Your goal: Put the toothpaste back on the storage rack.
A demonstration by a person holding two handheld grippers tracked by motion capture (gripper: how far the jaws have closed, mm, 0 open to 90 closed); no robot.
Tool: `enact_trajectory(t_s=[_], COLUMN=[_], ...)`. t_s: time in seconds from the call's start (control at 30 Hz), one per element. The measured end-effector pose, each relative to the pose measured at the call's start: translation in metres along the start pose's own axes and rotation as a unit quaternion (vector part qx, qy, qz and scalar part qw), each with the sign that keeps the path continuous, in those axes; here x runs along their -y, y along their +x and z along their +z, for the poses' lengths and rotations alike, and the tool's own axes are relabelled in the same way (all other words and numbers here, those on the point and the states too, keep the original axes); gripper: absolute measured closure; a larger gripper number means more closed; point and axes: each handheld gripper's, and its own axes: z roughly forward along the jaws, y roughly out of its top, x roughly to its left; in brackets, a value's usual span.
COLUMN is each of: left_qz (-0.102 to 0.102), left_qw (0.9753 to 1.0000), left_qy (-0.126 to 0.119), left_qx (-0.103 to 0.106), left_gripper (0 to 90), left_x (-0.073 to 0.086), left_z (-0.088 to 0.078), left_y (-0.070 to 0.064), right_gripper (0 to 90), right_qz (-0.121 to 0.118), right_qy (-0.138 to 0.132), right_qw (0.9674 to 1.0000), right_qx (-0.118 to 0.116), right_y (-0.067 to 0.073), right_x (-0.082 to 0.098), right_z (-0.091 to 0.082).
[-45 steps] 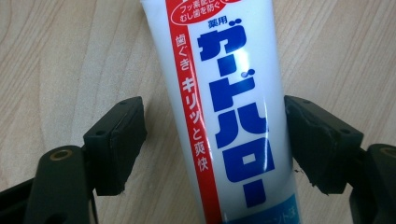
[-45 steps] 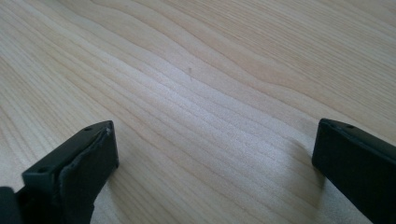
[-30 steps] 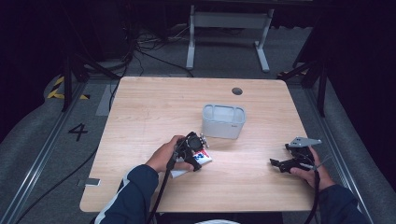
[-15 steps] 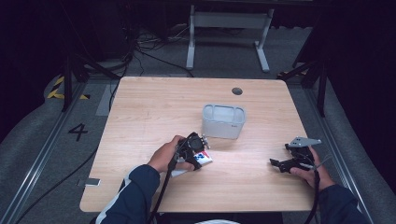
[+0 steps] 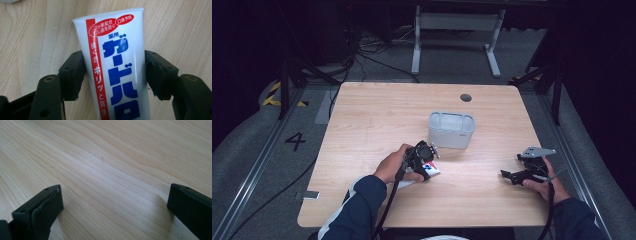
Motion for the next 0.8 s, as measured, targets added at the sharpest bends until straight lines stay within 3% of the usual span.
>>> enact_trajectory(t_s=[0.3,0.47,0.57,0.6,0.67,0.8], left_qz=[0.012,-0.002,-0.005,-0.011,-0.008,-0.025], left_qw=[0.9999,0.9998,0.9993,0.998,0.9974,0.9934], left_qy=[-0.006,-0.02,-0.037,-0.057,-0.062,-0.106], left_qx=[0.001,0.001,-0.006,-0.027,-0.036,-0.036], left_gripper=[46.3,51.5,54.3,55.7,58.1,59.9], left_x=[0.003,0.007,0.011,0.015,0.018,0.032], left_z=[-0.003,-0.009,-0.013,-0.018,-0.024,-0.036], left_y=[-0.001,0.0,0.001,0.001,0.002,0.006], right_gripper=[0.5,0.5,0.5,0.5,0.5,0.5], right_qz=[0.0,0.0,0.001,0.001,0.001,0.0], right_qy=[0.0,0.0,0.0,0.0,0.0,0.0], right_qw=[1.0,1.0,1.0,1.0,1.0,1.0], right_qx=[0.0,0.001,0.001,0.001,0.001,0.001], right_y=[0.0,0.0,0.0,0.0,0.0,0.0], right_x=[0.0,0.0,0.0,0.0,0.0,0.0], right_z=[0.0,0.0,0.0,0.0,0.0,0.0])
